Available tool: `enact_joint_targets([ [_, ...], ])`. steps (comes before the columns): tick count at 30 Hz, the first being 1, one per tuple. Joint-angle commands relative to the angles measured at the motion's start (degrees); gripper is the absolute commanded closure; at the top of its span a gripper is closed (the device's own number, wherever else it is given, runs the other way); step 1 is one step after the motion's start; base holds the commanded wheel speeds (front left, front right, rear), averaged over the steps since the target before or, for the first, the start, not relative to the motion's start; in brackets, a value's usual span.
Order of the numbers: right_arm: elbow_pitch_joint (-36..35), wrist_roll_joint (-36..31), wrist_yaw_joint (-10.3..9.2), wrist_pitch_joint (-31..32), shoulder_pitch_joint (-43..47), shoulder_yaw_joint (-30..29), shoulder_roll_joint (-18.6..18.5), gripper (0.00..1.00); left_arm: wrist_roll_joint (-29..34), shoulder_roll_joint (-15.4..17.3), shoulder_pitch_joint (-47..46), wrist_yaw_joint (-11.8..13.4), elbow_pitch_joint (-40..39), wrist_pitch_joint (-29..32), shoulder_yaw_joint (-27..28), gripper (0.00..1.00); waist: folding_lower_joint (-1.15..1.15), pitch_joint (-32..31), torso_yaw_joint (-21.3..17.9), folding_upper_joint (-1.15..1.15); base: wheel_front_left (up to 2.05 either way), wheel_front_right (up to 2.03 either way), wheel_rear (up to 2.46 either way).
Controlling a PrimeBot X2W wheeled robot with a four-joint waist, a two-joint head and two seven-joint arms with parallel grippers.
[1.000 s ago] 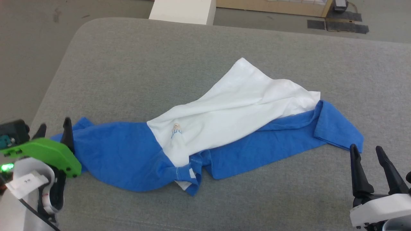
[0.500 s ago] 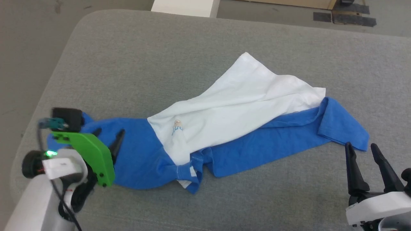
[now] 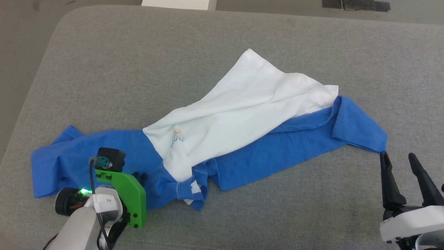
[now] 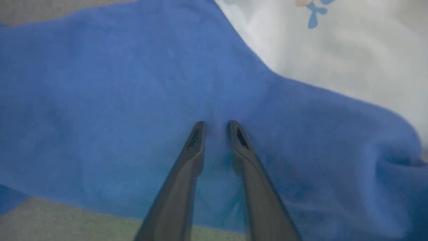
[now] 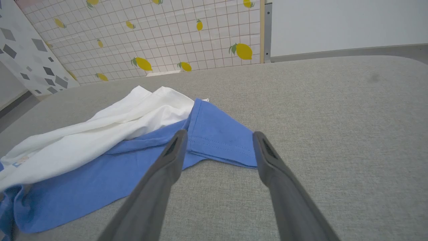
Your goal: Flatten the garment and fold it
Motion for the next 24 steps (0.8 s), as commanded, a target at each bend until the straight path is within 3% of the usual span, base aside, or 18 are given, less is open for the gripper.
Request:
enact_joint_targets([
  [1,-0.6,-0.4,-0.08,0.3,-0.7,-0.2,0.0,0.0,0.5,-0.2,-0.7,0.2,0.9,-0.8,-0.2,1.0,0.0,0.4,0.1,0.0,0.0,0.0,0.0],
  [9,-2.0,-0.9,-0.08,1.3,-1.1,-0.6,0.0,0.0,0.7,-1.8,-2.0,-1.0,4.6,-5.9,-1.0,1.0,0.0,1.5,0.8,0.0,0.0,0.0,0.0],
  [14,-2.4,-1.0,-0.08,1.7,-1.2,-0.8,0.0,0.0,0.7,-2.1,-4.5,-1.4,2.9,-10.2,0.0,1.0,0.0,1.7,1.2,0.0,0.0,0.0,0.0],
  [24,-2.4,-0.8,-0.08,1.4,-1.4,0.3,0.0,0.0,2.0,3.6,-12.1,-1.0,-0.7,-10.2,3.8,1.0,0.0,2.4,0.4,0.0,0.0,0.0,0.0],
])
